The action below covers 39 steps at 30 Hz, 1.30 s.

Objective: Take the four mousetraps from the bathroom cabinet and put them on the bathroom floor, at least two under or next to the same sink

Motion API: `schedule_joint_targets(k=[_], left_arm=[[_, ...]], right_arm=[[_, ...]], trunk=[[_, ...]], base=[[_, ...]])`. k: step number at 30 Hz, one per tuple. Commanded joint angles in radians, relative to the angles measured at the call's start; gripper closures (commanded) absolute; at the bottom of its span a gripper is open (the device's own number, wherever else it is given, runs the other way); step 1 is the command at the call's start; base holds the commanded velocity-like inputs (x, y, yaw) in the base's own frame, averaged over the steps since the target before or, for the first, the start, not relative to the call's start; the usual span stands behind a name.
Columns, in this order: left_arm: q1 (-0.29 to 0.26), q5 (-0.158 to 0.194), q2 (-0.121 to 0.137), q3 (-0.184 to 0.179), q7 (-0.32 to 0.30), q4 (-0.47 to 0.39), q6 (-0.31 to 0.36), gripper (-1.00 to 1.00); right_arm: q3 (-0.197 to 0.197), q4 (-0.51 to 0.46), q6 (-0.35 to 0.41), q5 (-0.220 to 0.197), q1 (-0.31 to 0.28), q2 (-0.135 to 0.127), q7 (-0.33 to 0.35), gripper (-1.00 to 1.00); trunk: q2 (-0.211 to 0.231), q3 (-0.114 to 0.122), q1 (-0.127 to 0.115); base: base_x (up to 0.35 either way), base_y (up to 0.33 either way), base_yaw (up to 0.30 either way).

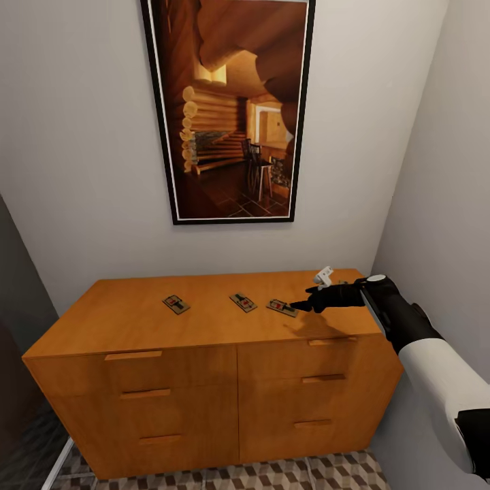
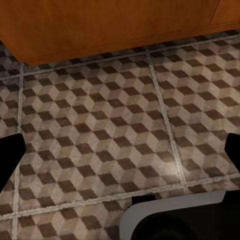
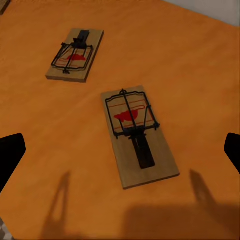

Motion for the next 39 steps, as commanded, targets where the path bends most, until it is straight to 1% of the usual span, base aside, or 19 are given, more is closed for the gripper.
schedule_joint_targets(k=[1,39], left_arm=[[0.000,0.003,0.000,-0.006,0.000,0.001,-0.004,-1.00],[0.000,0.003,-0.001,-0.006,0.000,0.001,-0.004,-1.00]], right_arm=[[0.001,-0.002,0.004,0.005,0.000,0.000,0.003,-1.00],[-0.001,-0.001,0.000,0.011,0.000,-0.003,0.002,-1.00]], trunk=[[-0.001,-0.001,0.000],[-0.001,-0.001,0.000]], base=[[0.000,0.000,0.000],[0.000,0.000,0.000]])
